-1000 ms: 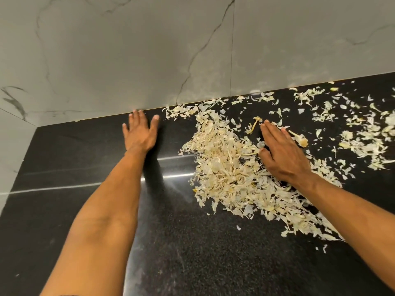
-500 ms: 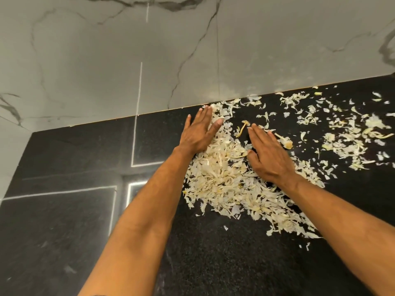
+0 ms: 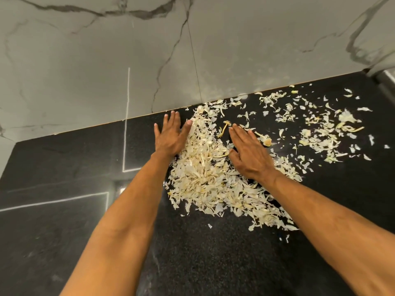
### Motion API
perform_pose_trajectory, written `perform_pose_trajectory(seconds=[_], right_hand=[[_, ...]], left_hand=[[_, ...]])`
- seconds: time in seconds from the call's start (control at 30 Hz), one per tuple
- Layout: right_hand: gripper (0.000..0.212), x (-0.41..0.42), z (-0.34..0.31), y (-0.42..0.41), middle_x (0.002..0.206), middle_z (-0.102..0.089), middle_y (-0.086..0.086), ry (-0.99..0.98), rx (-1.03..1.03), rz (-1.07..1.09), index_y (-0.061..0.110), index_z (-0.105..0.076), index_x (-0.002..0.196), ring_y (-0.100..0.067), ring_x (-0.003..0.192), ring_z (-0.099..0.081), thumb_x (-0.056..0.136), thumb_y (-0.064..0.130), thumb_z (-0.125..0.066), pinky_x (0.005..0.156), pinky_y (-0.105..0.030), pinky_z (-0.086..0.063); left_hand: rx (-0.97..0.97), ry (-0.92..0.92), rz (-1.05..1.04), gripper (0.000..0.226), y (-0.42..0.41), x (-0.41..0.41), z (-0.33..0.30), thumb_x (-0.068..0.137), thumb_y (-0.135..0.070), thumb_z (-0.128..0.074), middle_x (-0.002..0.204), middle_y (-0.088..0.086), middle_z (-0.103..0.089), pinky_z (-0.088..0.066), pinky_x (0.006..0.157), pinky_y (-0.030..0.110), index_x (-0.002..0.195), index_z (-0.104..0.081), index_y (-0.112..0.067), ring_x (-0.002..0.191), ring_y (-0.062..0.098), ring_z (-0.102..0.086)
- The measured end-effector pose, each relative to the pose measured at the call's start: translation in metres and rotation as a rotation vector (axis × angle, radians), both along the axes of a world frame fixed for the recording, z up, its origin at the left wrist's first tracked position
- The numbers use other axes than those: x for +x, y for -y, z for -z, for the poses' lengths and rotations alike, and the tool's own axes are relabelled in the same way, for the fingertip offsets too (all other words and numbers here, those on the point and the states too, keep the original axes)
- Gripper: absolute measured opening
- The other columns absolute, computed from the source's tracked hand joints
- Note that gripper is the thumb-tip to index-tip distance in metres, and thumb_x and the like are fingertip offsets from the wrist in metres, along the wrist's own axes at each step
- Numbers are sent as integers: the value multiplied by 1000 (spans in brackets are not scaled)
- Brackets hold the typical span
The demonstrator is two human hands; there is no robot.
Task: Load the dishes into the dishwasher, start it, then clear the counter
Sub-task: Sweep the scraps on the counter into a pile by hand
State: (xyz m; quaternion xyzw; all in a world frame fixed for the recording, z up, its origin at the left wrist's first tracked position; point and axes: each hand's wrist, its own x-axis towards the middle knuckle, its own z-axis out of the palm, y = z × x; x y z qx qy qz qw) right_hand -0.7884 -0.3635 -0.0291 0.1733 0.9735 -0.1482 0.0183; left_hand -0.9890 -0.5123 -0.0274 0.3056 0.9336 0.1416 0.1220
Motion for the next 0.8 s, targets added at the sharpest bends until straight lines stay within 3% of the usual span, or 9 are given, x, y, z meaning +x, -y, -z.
perform_pose_trajectory(seconds=[0.1, 0.2, 0.3, 0.53, 0.8], right_hand=[[71, -1, 0, 0, 163, -2, -11, 3, -11, 0, 8, -3, 155, -17, 150, -2, 92, 40, -10, 119, -31, 9], [71, 0, 2, 0, 163, -1, -10, 0, -17, 4, 9, -3, 155, -16, 150, -1, 92, 41, -11, 119, -31, 8], [71, 0, 2, 0, 162, -2, -11, -6, -19, 8, 8, -4, 155, -17, 150, -2, 92, 40, -11, 118, -30, 9], [70, 0, 2, 0, 162, -1, -11, -16, -13, 3, 7, -4, 154, -16, 150, -2, 92, 40, -11, 120, -32, 7], [72, 0, 1, 1, 163, -1, -10, -16, -12, 7, 8, -3, 155, -15, 150, -2, 91, 42, -8, 119, -30, 8]], left_hand=[[87, 42, -25, 76, -22, 9, -2, 95, -65, -8, 163, -2, -1, 14, 117, 45, 155, -4, -18, 149, 14, 6], [206, 9, -210, 75, -27, 9, -1, 98, -63, -14, 163, 2, -3, 10, 118, 44, 155, -6, -15, 149, 16, 3], [140, -26, -360, 76, -16, -4, 1, 98, -62, -15, 163, 5, -3, 6, 120, 47, 155, -6, -11, 150, 21, 2], [-69, -33, -281, 82, -22, -2, 4, 95, -67, -7, 163, 7, 8, 9, 118, 52, 155, -1, -10, 149, 23, 10], [-91, -46, -54, 82, -58, 26, 1, 93, -69, -3, 162, 3, 13, 14, 116, 47, 155, 2, -15, 148, 20, 15]])
